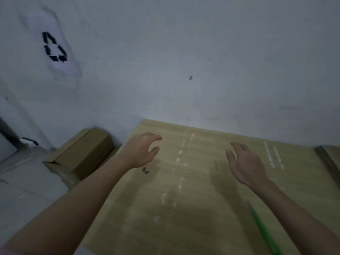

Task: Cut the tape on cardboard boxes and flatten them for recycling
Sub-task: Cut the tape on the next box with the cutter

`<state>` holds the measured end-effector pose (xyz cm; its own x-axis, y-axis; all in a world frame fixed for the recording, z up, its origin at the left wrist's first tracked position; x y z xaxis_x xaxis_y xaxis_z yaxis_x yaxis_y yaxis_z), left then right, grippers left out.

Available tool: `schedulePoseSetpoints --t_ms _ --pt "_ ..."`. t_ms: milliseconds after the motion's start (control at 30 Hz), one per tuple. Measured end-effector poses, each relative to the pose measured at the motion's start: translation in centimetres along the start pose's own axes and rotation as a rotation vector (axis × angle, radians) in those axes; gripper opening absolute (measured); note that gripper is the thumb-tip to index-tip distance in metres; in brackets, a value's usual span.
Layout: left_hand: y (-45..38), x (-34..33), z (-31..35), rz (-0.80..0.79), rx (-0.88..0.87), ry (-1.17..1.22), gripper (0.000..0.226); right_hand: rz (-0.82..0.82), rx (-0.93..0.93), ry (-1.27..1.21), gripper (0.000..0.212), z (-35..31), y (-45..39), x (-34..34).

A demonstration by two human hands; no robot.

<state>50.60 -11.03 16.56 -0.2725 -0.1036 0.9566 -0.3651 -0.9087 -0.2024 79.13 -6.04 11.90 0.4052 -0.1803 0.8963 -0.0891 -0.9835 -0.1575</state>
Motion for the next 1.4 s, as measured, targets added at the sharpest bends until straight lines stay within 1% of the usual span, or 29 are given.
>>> schedulePoseSetpoints --t_ms 67,167,300,400,500,567,667,733,833,867,967,1067,1133,1233,1333,1400 --pt "1.8 1.1 -2.8 0.001 0.036 -0.002 0.044 -0.030 0.018 -0.002 0.040 -3.3 0.3 -1.6" --pt "4.2 2.7 -6.8 -0.003 0.079 -0.012 0.038 -0.065 0.077 -0.005 0.039 -8.6 0.4 -3.9" --pt "7.5 5.3 -13.4 -0.015 0.121 -0.062 0.037 -0.108 0.187 0.021 0.038 -17.4 -0.3 -8.2" --pt "9.2 7.1 -19.1 -0.027 0.109 -0.100 0.048 -0.120 0.245 0.007 0.038 -24.5 -0.6 -11.9" --pt "10.4 8.8 -24.5 -0.067 0.103 -0.146 0.056 -0.147 0.279 -0.013 0.046 -31.7 -0.4 -15.9" --pt "11.3 9.8 -27.2 -0.090 0.111 -0.153 0.053 -0.183 0.284 -0.027 0.048 -36.2 0.2 -18.6" --pt "12.7 10.2 -32.1 -0.102 0.088 -0.156 0.034 -0.239 0.312 0.003 0.048 -42.1 1.0 -22.6" --pt "14.0 9.9 -36.0 -0.158 0.135 -0.124 0.038 -0.280 0.334 0.044 0.047 -45.5 1.4 -25.2" --pt "16.0 9.1 -41.3 -0.198 0.167 -0.094 0.040 -0.330 0.363 0.085 0.070 -49.8 1.9 -28.4" --pt "16.5 8.9 -43.0 -0.208 0.173 -0.085 0.040 -0.340 0.370 0.111 0.068 -51.0 2.1 -29.4" --pt "18.2 7.7 -48.2 -0.243 0.202 -0.028 0.040 -0.404 0.409 0.188 0.044 -54.1 2.9 -33.0" --pt "19.7 5.7 -54.1 -0.263 0.215 0.035 0.040 -0.427 0.435 0.257 0.038 -56.7 3.6 -36.9" --pt "20.6 4.0 -58.6 -0.280 0.250 0.087 0.040 -0.476 0.393 0.270 0.039 -58.4 3.8 -39.6" --pt "21.5 1.0 -65.3 -0.333 0.301 0.159 0.042 -0.579 0.238 0.235 0.044 -60.2 3.3 -43.7" --pt "21.8 -2.7 -71.1 -0.353 0.336 0.216 0.044 -0.632 0.045 0.190 0.049 -60.8 2.5 -48.3" --pt "22.0 -5.8 -74.1 -0.373 0.377 0.278 0.049 -0.687 -0.151 0.101 0.053 -60.6 2.0 -51.6"
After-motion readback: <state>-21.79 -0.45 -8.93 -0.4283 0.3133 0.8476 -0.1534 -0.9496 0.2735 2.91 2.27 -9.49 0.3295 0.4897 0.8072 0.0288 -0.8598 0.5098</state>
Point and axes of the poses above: each hand's wrist, its own y-axis away from the middle knuckle, its own x-axis out of the back of the hand, z = x × y, the point moved 3 cm from there along -y, towards the middle knuckle, and after that the axes turned 15 degrees about -x, right-handed, at the moved point
